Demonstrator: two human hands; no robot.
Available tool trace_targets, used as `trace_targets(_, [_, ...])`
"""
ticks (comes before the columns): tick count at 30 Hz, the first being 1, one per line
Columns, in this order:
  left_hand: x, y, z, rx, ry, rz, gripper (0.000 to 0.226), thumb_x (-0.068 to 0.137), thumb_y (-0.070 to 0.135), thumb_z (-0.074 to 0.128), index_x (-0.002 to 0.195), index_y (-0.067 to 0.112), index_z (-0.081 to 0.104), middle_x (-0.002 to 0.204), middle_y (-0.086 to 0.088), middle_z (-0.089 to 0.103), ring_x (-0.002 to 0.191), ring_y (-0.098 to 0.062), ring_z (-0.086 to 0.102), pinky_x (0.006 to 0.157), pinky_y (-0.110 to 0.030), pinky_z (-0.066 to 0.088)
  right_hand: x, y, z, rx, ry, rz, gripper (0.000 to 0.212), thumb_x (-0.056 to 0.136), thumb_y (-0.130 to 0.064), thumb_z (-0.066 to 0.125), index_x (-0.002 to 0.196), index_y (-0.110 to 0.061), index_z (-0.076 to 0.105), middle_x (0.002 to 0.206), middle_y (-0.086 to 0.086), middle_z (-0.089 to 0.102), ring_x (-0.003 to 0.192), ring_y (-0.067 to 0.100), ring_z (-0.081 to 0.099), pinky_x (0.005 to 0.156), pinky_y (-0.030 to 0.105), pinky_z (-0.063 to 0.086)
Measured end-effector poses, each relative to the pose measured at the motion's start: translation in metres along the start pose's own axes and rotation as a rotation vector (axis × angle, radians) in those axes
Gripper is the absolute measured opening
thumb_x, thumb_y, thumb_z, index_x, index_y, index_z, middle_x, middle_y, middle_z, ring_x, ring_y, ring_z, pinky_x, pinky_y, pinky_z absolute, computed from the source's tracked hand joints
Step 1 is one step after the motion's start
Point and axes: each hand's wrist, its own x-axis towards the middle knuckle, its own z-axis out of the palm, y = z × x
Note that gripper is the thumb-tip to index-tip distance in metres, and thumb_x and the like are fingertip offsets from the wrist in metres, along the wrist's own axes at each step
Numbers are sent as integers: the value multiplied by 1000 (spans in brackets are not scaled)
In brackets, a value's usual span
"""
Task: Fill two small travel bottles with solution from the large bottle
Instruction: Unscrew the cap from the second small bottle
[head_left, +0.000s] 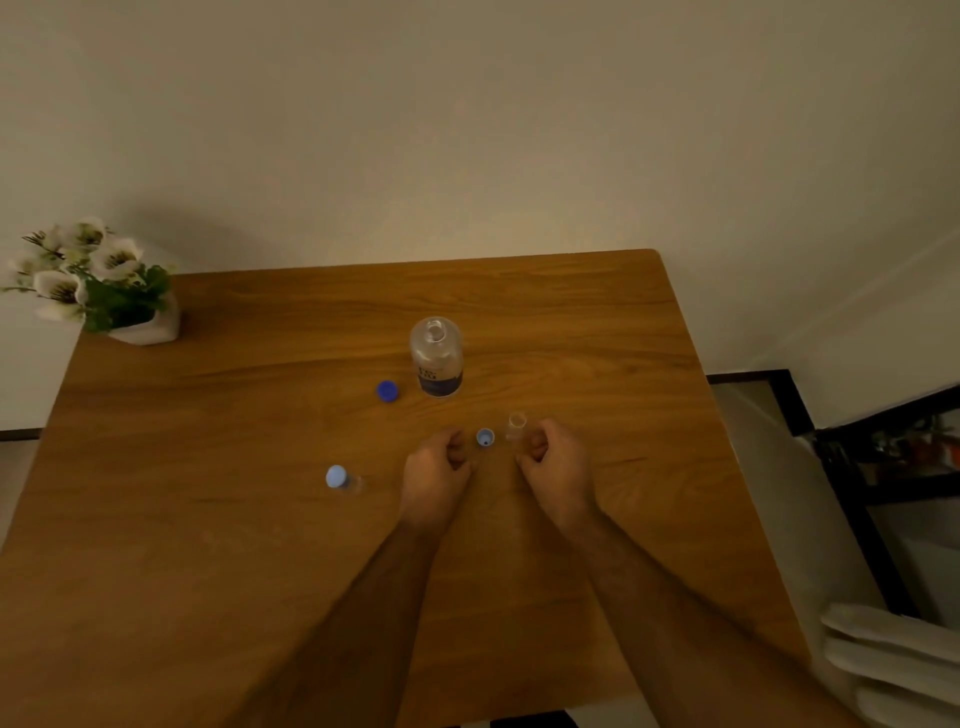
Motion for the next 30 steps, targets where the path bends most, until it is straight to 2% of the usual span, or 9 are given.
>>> trace_targets(3, [-17, -10, -11, 16, -12, -45, 43, 86, 20, 70, 127, 19, 57, 118, 4, 63, 96, -3, 57, 82, -19, 47, -19, -2, 3, -74, -10, 67, 24, 85, -20, 69, 82, -32, 49, 80, -10, 55, 69, 4, 53, 57, 17, 41])
trace_targets(6, [-37, -21, -24, 11, -24, -84, 34, 87, 23, 68, 121, 20, 60, 112, 8, 63, 95, -2, 57, 80, -18, 46, -39, -16, 13, -99, -44, 22, 25, 86, -23, 69, 75, -32, 47, 74, -11, 53, 66, 4, 51, 55, 17, 39])
trace_targets(10, [-64, -39, -41, 12, 4, -144, 16, 88, 22, 67, 104, 23, 66, 98, 14, 63, 81, 6, 54, 68, -8, 38, -57, -49, 35, -47, -172, -113, 19, 86, -21, 68, 76, -28, 54, 77, -11, 56, 68, 4, 52, 57, 17, 41])
trace_targets(14, [-84, -66, -59, -57, 114, -270, 11, 84, 23, 72, 87, 27, 63, 87, 12, 66, 83, -3, 62, 68, -17, 45, -59, -81, 55, -1, -269, -255, 11, 86, -15, 67, 85, -23, 60, 85, -9, 58, 77, 6, 55, 65, 17, 45])
trace_targets(17, [-87, -84, -75, -141, 246, -340, 18, 83, 19, 71, 99, 23, 62, 94, 9, 66, 87, -8, 63, 65, -19, 45, -57, -96, 68, -3, -343, -294, 15, 87, -14, 67, 99, -20, 62, 94, -5, 60, 86, 9, 56, 77, 25, 51])
trace_targets(20, [-76, -88, -91, -174, 320, -297, 40, 85, 10, 68, 123, 18, 57, 111, 4, 66, 95, -8, 61, 75, -21, 48, -54, -106, 80, -20, -396, -312, 28, 89, -14, 65, 116, -17, 59, 110, 2, 62, 100, 16, 59, 86, 30, 51])
trace_targets(23, [-62, -80, -103, -173, 333, -234, 48, 85, 5, 64, 130, 16, 56, 118, 1, 65, 98, -8, 60, 81, -24, 49, -49, -113, 88, -42, -420, -328, 44, 90, -13, 63, 133, -14, 53, 128, 6, 58, 115, 21, 55, 98, 36, 48])
trace_targets(27, [-54, -75, -108, -187, 269, -162, 43, 85, 5, 65, 126, 14, 61, 118, 0, 66, 105, -10, 61, 88, -27, 50, -40, -123, 94, -11, -437, -337, 40, 92, -15, 62, 132, -13, 55, 128, 7, 59, 115, 21, 56, 99, 37, 47])
trace_targets(30, [-51, -73, -109, -236, 209, -157, 38, 85, 11, 68, 122, 18, 64, 108, 7, 68, 101, -8, 64, 82, -20, 49, -37, -128, 97, 14, -465, -341, 32, 94, -26, 61, 122, -12, 63, 117, 6, 65, 105, 21, 61, 90, 36, 51])
